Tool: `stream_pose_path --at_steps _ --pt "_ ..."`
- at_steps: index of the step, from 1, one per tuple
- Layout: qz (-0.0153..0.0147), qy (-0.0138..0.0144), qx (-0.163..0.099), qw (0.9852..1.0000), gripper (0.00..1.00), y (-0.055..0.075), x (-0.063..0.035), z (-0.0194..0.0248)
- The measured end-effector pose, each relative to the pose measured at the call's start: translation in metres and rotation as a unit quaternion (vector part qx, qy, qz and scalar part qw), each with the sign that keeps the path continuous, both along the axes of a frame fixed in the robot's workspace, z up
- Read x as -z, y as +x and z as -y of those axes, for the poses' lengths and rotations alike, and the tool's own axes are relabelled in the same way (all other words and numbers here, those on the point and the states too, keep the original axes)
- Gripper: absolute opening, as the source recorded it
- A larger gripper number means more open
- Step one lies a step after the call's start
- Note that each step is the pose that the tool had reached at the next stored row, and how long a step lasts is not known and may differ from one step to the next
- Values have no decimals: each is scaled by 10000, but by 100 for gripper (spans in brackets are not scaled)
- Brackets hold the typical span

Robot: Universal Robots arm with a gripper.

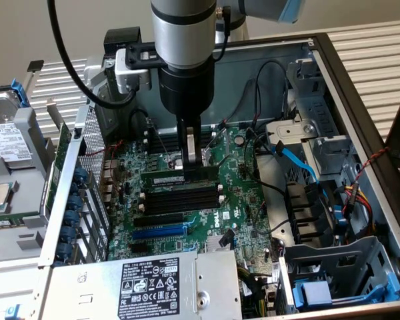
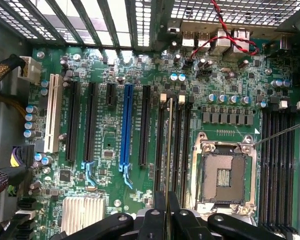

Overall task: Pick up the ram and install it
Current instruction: 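Insert the ram into the slot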

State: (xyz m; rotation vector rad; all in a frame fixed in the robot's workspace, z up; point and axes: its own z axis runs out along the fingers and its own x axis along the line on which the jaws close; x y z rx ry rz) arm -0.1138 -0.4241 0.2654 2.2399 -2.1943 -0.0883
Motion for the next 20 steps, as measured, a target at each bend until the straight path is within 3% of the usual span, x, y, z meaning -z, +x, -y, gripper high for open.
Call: stream_pose_path --at_steps 11,20 --pt "0 0 -59 10000 13 -1 17 -18" --pt "0 0 -53 10000 13 -5 92 -18"
